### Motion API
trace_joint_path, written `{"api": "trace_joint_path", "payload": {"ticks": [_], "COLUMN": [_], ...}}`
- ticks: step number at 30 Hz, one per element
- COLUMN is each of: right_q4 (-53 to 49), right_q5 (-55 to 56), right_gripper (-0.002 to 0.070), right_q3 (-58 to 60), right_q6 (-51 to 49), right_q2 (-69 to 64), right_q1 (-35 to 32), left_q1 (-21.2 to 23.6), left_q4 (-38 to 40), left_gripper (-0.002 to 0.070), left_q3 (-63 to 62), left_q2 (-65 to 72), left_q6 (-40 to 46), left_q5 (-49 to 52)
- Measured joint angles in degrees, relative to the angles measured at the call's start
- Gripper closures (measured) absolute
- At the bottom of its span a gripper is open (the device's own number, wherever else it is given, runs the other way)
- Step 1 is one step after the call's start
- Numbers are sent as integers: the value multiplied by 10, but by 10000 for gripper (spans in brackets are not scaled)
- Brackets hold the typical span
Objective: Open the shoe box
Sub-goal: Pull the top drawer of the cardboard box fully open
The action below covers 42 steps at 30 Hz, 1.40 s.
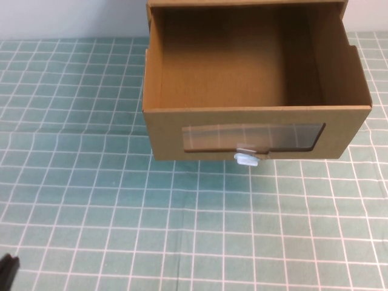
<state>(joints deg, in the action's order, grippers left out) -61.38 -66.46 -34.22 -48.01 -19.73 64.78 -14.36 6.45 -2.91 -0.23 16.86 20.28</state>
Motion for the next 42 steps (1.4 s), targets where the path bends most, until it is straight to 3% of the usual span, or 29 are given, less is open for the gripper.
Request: {"api": "trace_joint_path", "payload": {"ticks": [36, 39, 42], "right_q4": [1, 2, 5], "right_q5": [-1, 9, 22], "right_gripper": [690, 689, 689], "right_q3": [0, 0, 0], "right_q6": [0, 0, 0], "right_q2": [0, 7, 20], "right_q1": [0, -23, -89], "left_q1": [13, 13, 13], "left_q4": [5, 5, 5], "left_gripper": [680, 680, 680], "left_q3": [42, 42, 42], "left_q2": [-2, -2, -2], "left_q6": [-21, -21, -21], "left_q5": [4, 4, 4]}}
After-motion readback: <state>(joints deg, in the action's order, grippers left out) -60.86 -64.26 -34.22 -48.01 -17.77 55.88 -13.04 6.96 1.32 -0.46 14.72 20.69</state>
